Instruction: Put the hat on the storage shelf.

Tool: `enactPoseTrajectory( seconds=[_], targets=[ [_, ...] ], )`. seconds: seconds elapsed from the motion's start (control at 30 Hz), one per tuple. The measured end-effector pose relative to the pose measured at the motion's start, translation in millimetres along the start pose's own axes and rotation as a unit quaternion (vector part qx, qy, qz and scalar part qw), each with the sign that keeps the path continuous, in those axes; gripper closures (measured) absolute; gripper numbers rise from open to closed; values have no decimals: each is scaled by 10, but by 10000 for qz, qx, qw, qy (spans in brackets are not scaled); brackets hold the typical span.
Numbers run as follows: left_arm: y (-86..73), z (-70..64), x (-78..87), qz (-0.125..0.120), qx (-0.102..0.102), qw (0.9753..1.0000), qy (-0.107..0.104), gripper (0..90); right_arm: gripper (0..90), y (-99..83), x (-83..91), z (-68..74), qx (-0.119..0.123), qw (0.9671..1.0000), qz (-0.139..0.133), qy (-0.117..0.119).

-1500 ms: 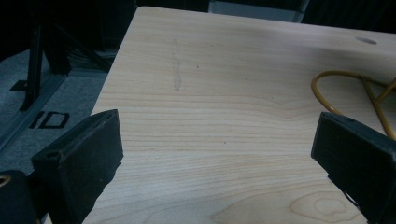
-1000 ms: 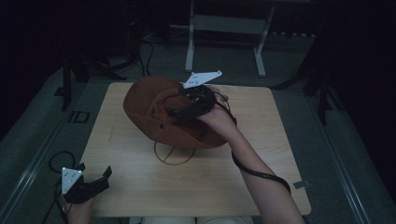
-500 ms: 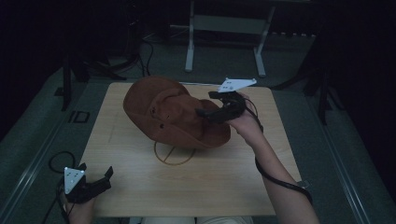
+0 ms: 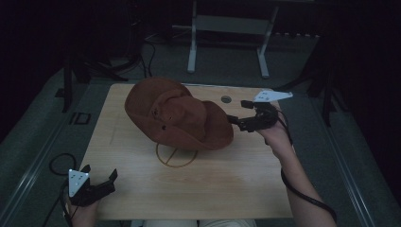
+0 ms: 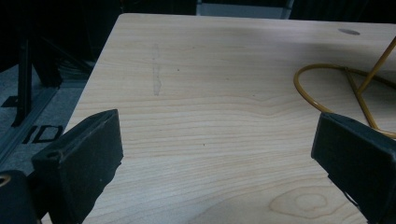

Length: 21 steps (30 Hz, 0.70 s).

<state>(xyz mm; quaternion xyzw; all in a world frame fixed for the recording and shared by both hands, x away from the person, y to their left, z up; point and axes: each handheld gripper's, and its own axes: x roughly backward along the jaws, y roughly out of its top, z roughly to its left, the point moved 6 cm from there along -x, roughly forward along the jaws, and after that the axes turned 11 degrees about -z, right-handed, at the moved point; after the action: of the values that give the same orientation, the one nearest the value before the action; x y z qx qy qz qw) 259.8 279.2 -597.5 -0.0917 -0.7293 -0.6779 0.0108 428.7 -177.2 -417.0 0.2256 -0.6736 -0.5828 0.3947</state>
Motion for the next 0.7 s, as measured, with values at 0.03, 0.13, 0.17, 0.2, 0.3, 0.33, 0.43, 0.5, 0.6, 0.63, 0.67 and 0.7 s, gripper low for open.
enactPoseTrajectory(
  seconds=[0.03, 0.13, 0.17, 0.2, 0.3, 0.33, 0.43, 0.5, 0.6, 0.63, 0.67, 0.7],
  targets=[
    [-2, 0, 2, 12, 3, 10000, 7, 26, 151, -36, 37, -32, -27, 10000, 12, -29],
    [4, 20, 13, 10, -10, 9999, 101, 26, 151, -156, 161, -125, -91, 9999, -47, -135],
    [4, 26, 15, -7, 31, 10000, 94, 26, 151, -206, 201, -157, -145, 9997, -62, -170],
    [0, 29, 15, 6, 43, 9999, 92, 26, 151, -260, 235, -191, -205, 9995, -81, -210],
    [-12, 18, 10, 42, 28, 10000, 66, 26, 151, -445, 317, -274, -412, 9987, -65, -288],
    [-12, 12, 7, 37, 22, 10000, 57, 26, 151, -506, 340, -297, -450, 9985, -71, -312],
    [-14, 0, 2, 31, -20, 10000, 41, 26, 151, -685, 410, -345, -507, 9978, -92, -405],
    [-14, -4, 0, 44, -41, 10000, 47, 26, 151, -812, 453, -369, -540, 9975, -83, -439],
    [-21, -11, -7, 60, -47, 10000, 30, 26, 151, -1014, 509, -393, -671, 9966, -71, -477],
    [-23, -13, -9, 55, -36, 10000, 22, 26, 151, -1083, 524, -396, -720, 9962, -57, -476],
    [-26, -14, -9, 79, -38, 10000, 22, 26, 150, -1152, 536, -395, -745, 9961, -33, -463],
    [-26, -14, -9, 79, -38, 10000, 22, 26, 151, -1220, 546, -391, -777, 9959, -10, -470]
  ],
)
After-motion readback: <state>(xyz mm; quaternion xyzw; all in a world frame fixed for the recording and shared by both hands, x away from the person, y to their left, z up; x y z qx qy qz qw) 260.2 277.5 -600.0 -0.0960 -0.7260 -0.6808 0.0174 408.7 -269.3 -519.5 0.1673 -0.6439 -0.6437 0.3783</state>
